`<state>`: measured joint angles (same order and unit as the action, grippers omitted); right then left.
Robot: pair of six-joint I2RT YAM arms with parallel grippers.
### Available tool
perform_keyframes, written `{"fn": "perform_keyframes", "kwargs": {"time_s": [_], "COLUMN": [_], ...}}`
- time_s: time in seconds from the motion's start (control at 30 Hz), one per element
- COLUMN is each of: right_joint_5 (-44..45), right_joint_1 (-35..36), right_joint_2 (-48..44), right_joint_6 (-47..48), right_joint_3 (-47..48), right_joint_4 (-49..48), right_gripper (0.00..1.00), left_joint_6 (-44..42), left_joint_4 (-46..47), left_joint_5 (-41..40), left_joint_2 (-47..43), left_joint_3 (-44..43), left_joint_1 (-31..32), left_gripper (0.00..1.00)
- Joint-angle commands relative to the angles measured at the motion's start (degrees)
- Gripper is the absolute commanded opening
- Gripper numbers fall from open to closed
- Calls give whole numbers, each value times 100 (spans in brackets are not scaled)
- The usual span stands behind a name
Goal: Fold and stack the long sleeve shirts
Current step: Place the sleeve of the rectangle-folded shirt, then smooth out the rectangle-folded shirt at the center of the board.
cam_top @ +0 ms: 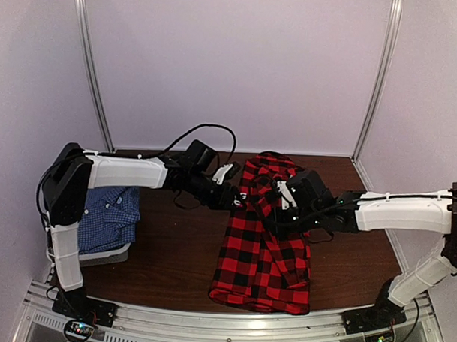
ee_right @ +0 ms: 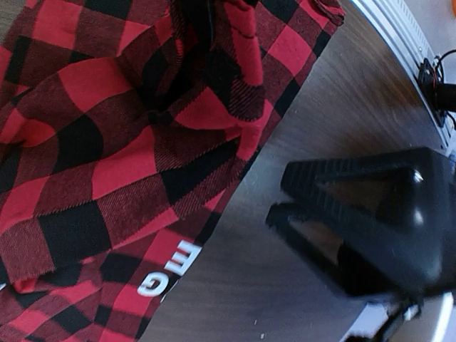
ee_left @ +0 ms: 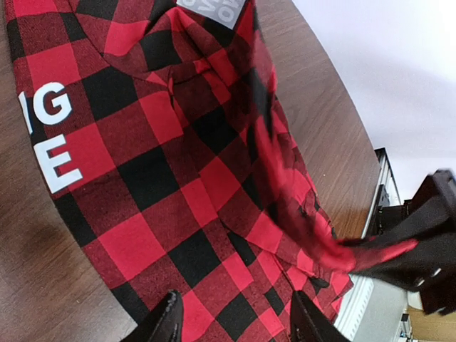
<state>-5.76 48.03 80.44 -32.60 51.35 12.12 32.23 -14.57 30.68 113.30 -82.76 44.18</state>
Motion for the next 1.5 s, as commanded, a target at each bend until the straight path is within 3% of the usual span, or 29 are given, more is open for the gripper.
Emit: {"fn": "perform_keyframes", "kwargs": {"time_s": [0.0,0.13,0.3,0.37,0.53,0.63,0.93,1.27,1.47], "right_joint_5": [-64,-33,374,534,703,352,-183,-622,-736], "right_joint_1": [355,365,266,157,-523,-1176,-2376,-2676,-2676], "right_joint_2": [496,454,326,244,85,36,698,1358,1603], "right_joint_6": [-144,84,244,238,118,3,-44,4,8], "right_joint_3": [106,353,611,592,406,155,146,278,253], "right_joint_4": [-215,-52,393,472,531,178,-481,-824,-943], "right_gripper": [10,42,68,72,69,62,49,46,44], "left_joint_6": [47,60,53,87,103,70,-309,-622,-507], "left_joint_4": [387,478,583,663,704,657,218,91,353], "left_joint_5": [155,139,229,309,294,135,-846,-1057,-1085], "left_joint_2": [20,-58,-81,-79,16,163,1476,3085,3683], "left_joint_3": [226,538,821,921,931,611,-1818,-4447,-5069], "left_joint_1": [-34,-34,-33,-20,66,90,90,164,225], "left_gripper": [54,60,64,64,63,61,58,64,65]}}
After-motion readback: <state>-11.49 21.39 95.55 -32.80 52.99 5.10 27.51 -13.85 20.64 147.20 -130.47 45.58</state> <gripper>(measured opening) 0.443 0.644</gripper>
